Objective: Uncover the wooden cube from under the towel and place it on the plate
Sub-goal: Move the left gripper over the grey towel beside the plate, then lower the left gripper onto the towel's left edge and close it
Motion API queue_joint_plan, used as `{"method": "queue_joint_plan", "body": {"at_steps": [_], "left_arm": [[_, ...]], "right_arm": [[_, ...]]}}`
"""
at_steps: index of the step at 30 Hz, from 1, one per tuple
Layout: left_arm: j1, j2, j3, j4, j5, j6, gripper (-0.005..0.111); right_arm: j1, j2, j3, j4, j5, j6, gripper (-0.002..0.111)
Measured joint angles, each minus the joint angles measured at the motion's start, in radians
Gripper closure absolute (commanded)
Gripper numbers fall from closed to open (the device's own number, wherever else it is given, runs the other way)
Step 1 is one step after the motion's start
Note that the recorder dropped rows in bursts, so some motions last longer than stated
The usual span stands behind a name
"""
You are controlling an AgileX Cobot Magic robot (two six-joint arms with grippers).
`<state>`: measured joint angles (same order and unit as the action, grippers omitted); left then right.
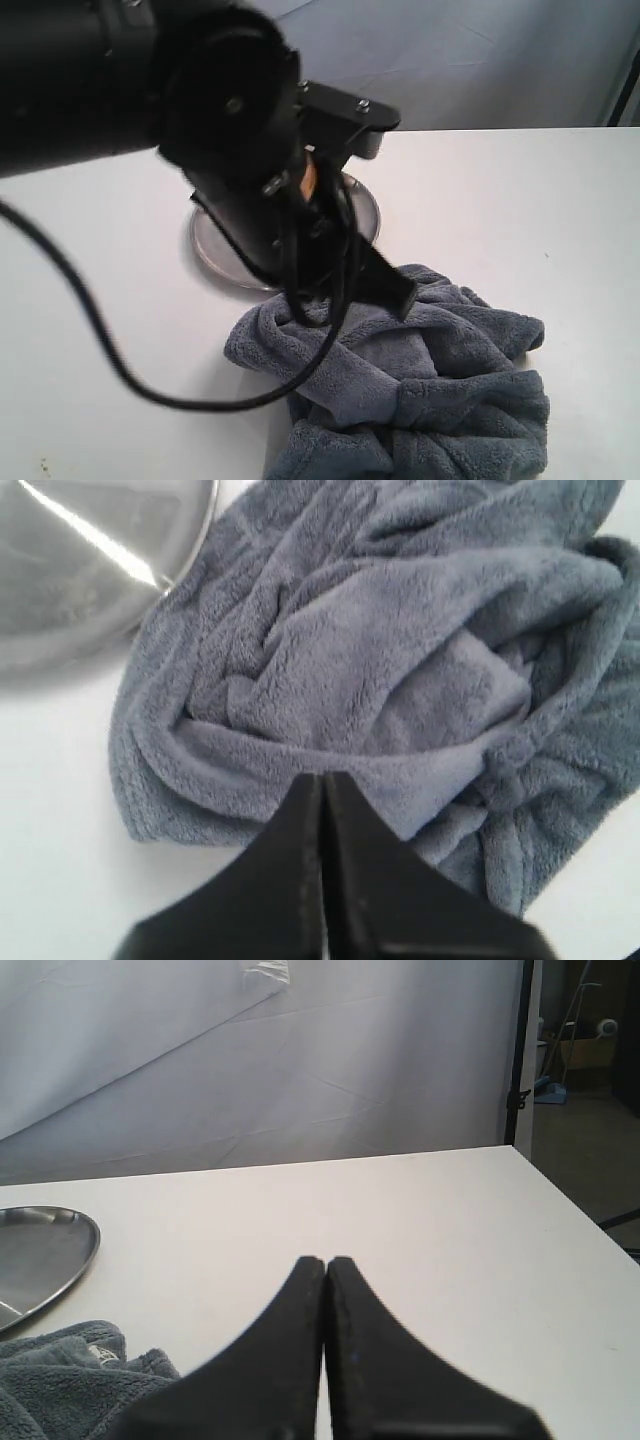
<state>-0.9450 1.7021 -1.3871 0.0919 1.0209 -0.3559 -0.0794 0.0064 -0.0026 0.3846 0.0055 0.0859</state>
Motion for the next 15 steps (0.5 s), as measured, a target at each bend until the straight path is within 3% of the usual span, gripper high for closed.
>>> {"method": "queue_joint_plan", "body": {"at_steps": [9, 15], "left_arm": [[0.0, -0.171, 0.455, -0.048, -0.41, -0.061, 0.107], [0.0, -0.181, 0.626, -0.083, -0.471, -0.065, 0.104]], "right_arm": [[0.0, 0.0, 0.0, 0.0, 0.0, 0.0, 0.105], [0.0, 0.0, 0.0, 0.0, 0.0, 0.0, 0.105]]}}
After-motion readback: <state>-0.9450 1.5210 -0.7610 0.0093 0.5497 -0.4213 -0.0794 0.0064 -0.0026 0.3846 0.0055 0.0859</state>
